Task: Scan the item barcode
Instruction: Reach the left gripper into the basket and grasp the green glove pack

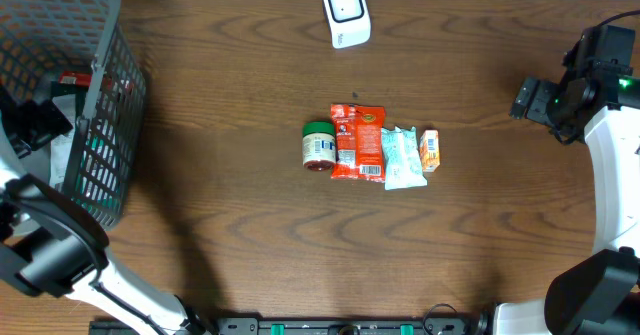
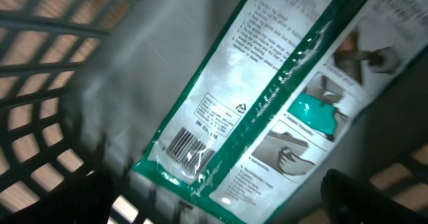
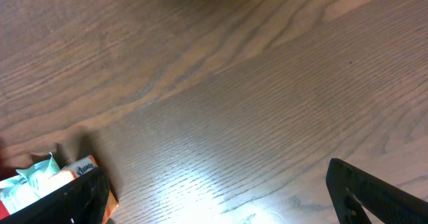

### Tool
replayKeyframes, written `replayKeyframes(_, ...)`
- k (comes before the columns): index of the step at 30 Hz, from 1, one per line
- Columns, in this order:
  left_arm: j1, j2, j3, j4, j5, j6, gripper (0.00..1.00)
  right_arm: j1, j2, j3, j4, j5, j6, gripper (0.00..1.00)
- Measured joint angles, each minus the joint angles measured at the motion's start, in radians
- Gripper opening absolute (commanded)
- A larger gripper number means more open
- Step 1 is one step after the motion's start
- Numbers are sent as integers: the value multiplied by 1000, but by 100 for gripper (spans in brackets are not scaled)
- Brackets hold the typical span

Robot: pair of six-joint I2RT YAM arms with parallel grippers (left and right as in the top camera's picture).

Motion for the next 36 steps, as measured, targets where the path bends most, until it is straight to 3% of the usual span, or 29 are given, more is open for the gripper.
replayKeyframes(13, 0, 178, 0, 45, 41, 34, 98, 0, 0, 0, 0, 0, 0, 99)
replayKeyframes(33, 11, 172, -94, 148, 127, 36, 99, 0, 0, 0, 0, 0, 0, 99)
replayKeyframes(35, 12, 163, -114, 164, 134, 36, 94, 0, 0, 0, 0, 0, 0, 99)
replayKeyframes(36, 12, 158, -122, 172, 138, 36, 84, 0, 0, 0, 0, 0, 0, 99)
